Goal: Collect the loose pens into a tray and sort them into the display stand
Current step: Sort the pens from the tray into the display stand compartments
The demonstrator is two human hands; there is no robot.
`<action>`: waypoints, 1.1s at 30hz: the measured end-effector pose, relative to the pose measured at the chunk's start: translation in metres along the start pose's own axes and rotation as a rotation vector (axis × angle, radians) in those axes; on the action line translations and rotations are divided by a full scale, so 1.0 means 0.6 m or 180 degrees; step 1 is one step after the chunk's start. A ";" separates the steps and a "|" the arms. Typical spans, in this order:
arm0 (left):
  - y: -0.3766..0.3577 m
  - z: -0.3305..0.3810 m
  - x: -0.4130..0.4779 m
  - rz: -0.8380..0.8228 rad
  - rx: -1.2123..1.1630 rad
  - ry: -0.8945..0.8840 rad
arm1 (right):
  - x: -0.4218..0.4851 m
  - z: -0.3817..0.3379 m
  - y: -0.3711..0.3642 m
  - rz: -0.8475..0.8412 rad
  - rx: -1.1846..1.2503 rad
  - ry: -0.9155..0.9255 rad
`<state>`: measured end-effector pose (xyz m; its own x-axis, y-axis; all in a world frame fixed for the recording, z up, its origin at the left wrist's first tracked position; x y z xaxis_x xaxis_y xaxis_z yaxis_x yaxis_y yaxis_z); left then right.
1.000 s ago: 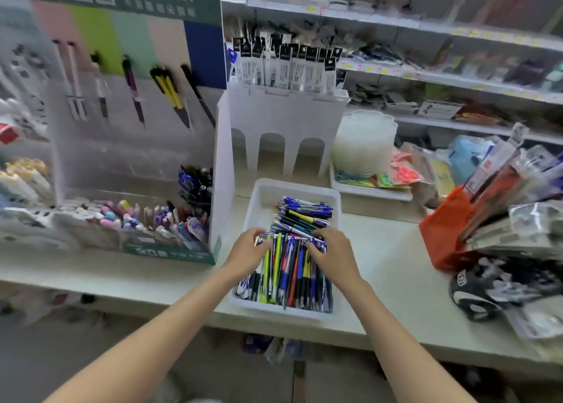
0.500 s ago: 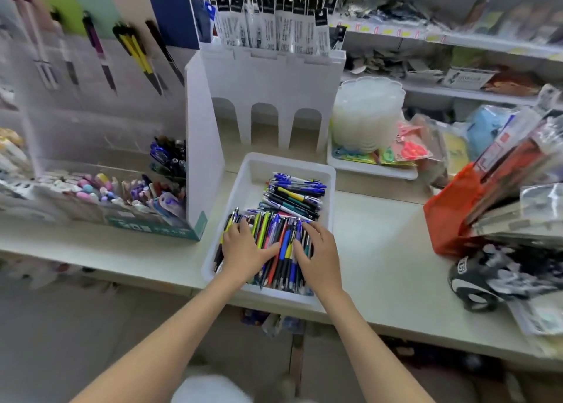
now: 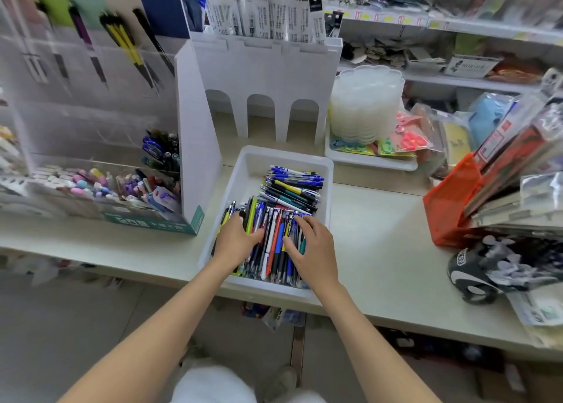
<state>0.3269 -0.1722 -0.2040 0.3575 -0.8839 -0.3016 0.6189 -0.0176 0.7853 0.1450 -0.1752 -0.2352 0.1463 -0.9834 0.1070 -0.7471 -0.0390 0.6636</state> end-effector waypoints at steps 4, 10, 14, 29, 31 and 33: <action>0.004 -0.005 0.004 0.0071 -0.0226 0.0008 | 0.000 0.001 0.000 -0.0010 -0.0049 0.0009; 0.029 -0.011 0.017 0.0193 -0.1393 0.0109 | 0.000 0.003 -0.002 -0.0022 -0.0072 0.0020; 0.043 0.001 0.020 -0.0296 -0.2395 0.0319 | 0.000 0.002 -0.002 -0.0026 -0.0093 0.0019; 0.119 0.031 0.014 -0.0690 -0.3087 -0.0073 | 0.065 -0.116 0.038 0.0160 0.0615 0.0136; 0.144 0.042 0.013 -0.0657 -0.3145 -0.0218 | 0.100 -0.186 0.049 0.0055 0.0872 0.0290; 0.174 0.052 0.012 -0.0608 -0.3241 -0.0350 | 0.131 -0.256 0.056 -0.0023 0.1100 0.0431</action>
<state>0.3726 -0.1951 -0.1073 0.1573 -0.9465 -0.2818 0.9741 0.1957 -0.1135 0.2311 -0.2264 -0.0907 0.2195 -0.9515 0.2156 -0.9172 -0.1260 0.3779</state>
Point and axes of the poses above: each hand's wrist, its own x-axis towards the middle knuckle, its own y-axis out of the back of the hand, z = x × y, the point moved 2 cm from there along x, towards the middle knuckle, and after that the axes turned 7 degrees about x, right-handed, at the moved point
